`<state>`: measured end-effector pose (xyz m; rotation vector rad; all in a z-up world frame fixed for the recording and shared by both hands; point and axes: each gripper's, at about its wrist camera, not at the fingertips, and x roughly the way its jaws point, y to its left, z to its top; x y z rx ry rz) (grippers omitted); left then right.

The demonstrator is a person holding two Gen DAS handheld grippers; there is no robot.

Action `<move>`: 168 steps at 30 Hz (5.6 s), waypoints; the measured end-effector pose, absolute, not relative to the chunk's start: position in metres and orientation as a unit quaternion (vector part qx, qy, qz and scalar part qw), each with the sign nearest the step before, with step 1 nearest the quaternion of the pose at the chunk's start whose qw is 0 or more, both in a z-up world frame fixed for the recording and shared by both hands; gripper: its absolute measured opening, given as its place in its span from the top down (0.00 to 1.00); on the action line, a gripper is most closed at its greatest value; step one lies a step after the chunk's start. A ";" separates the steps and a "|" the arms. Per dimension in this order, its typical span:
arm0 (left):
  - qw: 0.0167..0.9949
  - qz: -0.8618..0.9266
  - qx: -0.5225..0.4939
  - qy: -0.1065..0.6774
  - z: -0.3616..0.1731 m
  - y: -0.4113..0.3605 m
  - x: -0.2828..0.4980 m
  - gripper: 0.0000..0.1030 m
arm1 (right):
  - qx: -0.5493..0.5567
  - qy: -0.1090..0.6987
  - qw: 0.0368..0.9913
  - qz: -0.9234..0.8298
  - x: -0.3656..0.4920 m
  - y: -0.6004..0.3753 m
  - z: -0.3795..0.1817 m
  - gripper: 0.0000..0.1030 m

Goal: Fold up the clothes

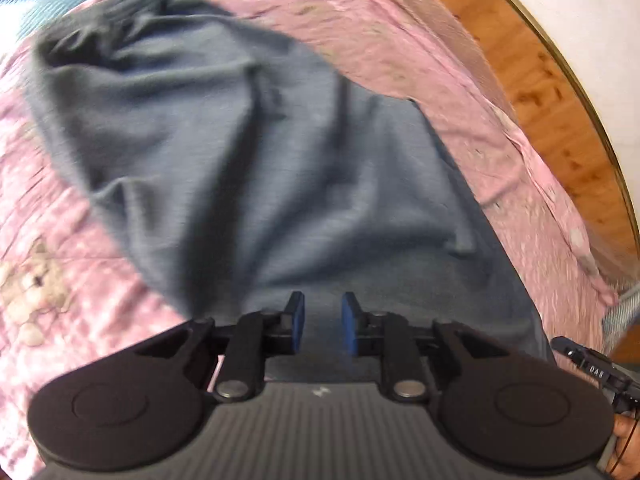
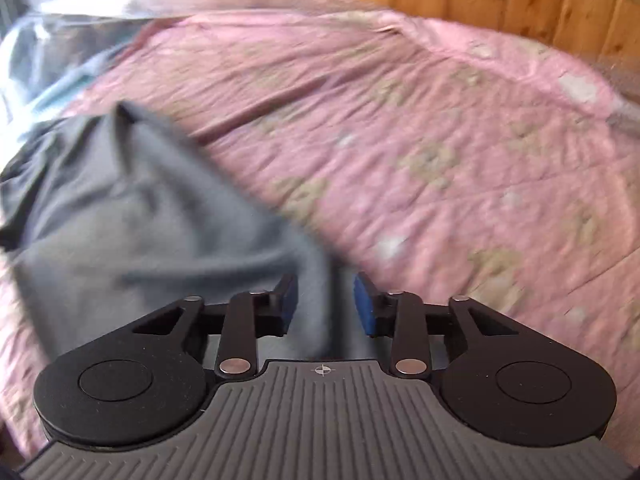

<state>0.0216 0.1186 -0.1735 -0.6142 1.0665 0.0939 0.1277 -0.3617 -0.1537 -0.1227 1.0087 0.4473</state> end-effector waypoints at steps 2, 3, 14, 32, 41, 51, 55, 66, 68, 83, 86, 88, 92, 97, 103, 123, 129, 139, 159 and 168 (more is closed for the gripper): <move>0.808 0.054 -0.255 0.528 -0.185 0.106 0.029 0.75 | -0.093 0.503 0.837 0.193 0.112 -0.365 -0.180 0.63; 0.808 0.066 -0.240 0.534 -0.190 0.105 0.029 0.81 | -0.072 0.493 0.847 0.186 0.107 -0.382 -0.187 0.65; 0.813 0.049 -0.205 0.543 -0.160 0.061 0.029 0.73 | 0.088 0.462 0.880 0.068 0.042 -0.532 -0.178 0.46; 0.801 -0.102 -0.133 0.575 -0.181 -0.122 0.068 0.71 | 0.228 0.425 0.875 0.033 0.008 -0.643 -0.186 0.95; 0.796 -0.102 -0.164 0.574 -0.188 -0.122 0.077 0.70 | 0.160 0.446 0.880 -0.001 0.008 -0.639 -0.174 0.46; 0.806 -0.142 -0.147 0.556 -0.200 -0.195 0.148 0.67 | -0.006 0.491 0.861 0.130 -0.031 -0.558 -0.184 0.78; 0.806 -0.135 -0.153 0.555 -0.206 -0.205 0.165 0.67 | 0.003 0.502 0.860 0.094 -0.044 -0.593 -0.200 1.00; 0.818 -0.097 -0.149 0.548 -0.183 -0.127 0.083 0.63 | -0.063 0.465 0.873 0.135 -0.021 -0.541 -0.165 0.67; 0.808 -0.065 -0.166 0.562 -0.194 -0.097 0.067 0.63 | -0.060 0.482 0.867 0.110 -0.011 -0.555 -0.182 0.67; 0.843 0.109 -0.207 0.484 -0.148 0.118 0.022 0.64 | -0.101 0.512 0.851 0.057 0.031 -0.544 -0.193 0.62; 0.845 0.155 -0.228 0.459 -0.144 0.193 0.022 0.64 | -0.079 0.503 0.860 0.029 0.026 -0.533 -0.179 0.66; 0.834 0.182 -0.231 0.467 -0.155 0.234 0.027 0.64 | -0.087 0.499 0.862 0.010 0.026 -0.508 -0.166 0.77; 0.804 0.228 -0.242 0.493 -0.168 0.293 0.027 0.70 | -0.103 0.491 0.864 -0.028 0.028 -0.458 -0.140 0.62; 0.834 0.122 -0.288 0.456 -0.141 0.292 0.033 0.63 | -0.084 0.451 0.885 0.084 0.065 -0.290 -0.110 0.46; 0.846 0.030 -0.201 0.493 -0.164 0.264 0.065 0.61 | -0.092 0.438 0.865 0.227 0.148 -0.062 -0.132 0.47; 0.857 -0.014 -0.229 0.461 -0.148 0.322 0.052 0.53 | -0.042 0.508 0.835 0.209 0.225 0.068 -0.168 0.48; 0.839 0.008 -0.231 0.493 -0.193 0.354 0.032 0.77 | -0.037 0.498 0.856 0.134 0.286 0.064 -0.194 0.58; 0.864 -0.030 -0.223 0.450 -0.140 0.339 0.100 0.55 | -0.019 0.481 0.843 0.240 0.191 0.082 -0.148 0.49; 0.827 0.001 -0.180 0.532 -0.187 0.350 0.071 0.76 | 0.039 0.459 0.887 0.023 0.222 -0.107 -0.195 0.39; 0.821 -0.110 -0.184 0.528 -0.157 0.261 0.068 0.60 | 0.063 0.460 0.886 -0.015 0.170 -0.137 -0.198 0.45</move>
